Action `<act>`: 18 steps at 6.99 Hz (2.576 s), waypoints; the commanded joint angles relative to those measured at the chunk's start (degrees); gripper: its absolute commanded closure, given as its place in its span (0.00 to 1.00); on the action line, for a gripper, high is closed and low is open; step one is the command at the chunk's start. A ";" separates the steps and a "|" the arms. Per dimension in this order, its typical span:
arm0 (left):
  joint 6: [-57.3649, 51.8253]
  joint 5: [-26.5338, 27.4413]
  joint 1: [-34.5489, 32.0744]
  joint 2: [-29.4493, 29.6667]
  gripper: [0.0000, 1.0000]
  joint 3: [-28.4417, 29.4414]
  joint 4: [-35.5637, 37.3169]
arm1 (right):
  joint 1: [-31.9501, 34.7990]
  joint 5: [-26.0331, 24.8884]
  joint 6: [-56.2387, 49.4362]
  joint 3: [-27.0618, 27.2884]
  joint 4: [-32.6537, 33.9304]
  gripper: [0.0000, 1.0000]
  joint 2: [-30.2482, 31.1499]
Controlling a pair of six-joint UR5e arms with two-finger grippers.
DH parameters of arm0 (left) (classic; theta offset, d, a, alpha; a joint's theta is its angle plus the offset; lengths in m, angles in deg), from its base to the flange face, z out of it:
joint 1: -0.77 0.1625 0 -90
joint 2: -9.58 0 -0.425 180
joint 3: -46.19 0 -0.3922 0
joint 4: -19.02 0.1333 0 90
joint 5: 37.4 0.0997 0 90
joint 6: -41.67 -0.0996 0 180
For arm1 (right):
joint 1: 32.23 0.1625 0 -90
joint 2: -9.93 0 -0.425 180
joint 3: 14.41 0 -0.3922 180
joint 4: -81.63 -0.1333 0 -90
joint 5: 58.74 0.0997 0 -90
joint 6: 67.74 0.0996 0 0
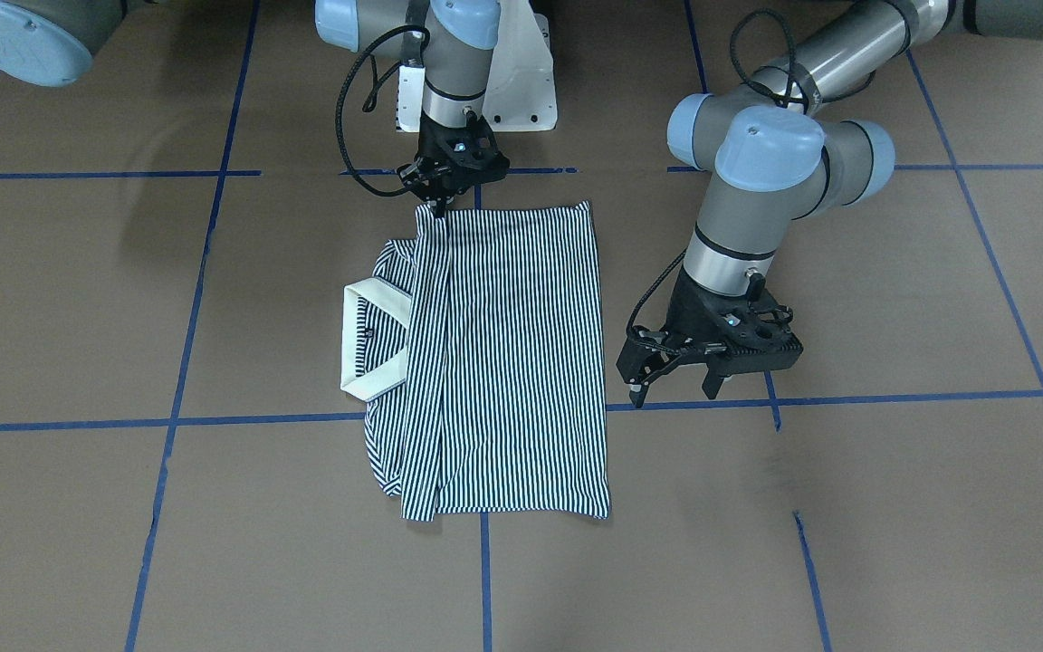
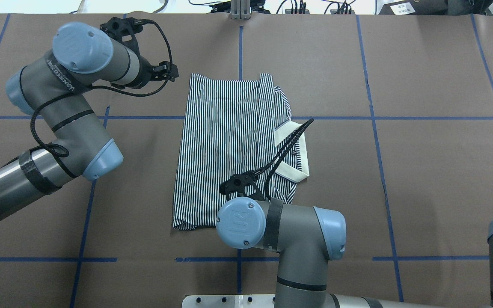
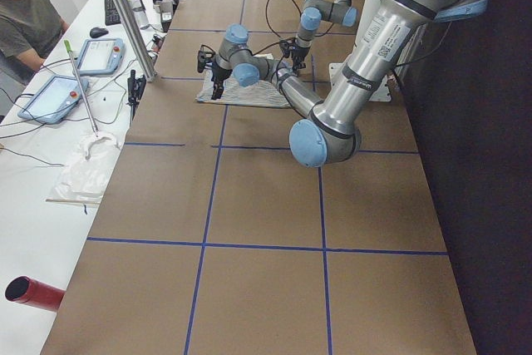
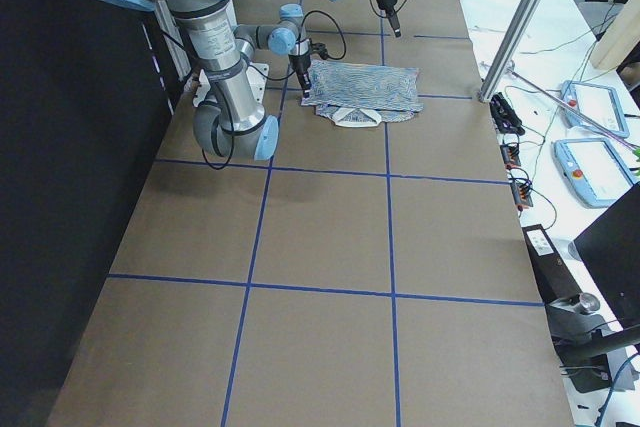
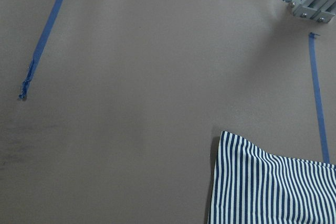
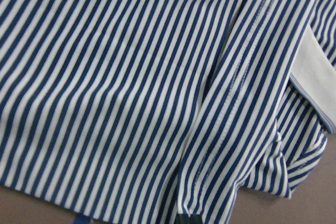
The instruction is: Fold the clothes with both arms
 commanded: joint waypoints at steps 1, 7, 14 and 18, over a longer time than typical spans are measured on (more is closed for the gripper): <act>0.12 0.00 0.00 0.00 0.00 0.00 0.00 | 0.99 0.60 -0.17 4.99 0.03 1.00 3.62; 0.30 0.00 0.09 0.00 0.00 2.36 -2.61 | 4.51 7.46 0.96 13.61 -0.67 1.00 13.89; 0.03 0.00 0.00 0.18 0.00 3.52 -4.66 | 11.08 7.37 -2.70 6.31 -0.67 0.00 6.59; -0.23 0.00 -0.26 0.18 0.00 3.52 -4.66 | 12.42 9.64 -3.25 -7.45 -7.88 0.00 0.56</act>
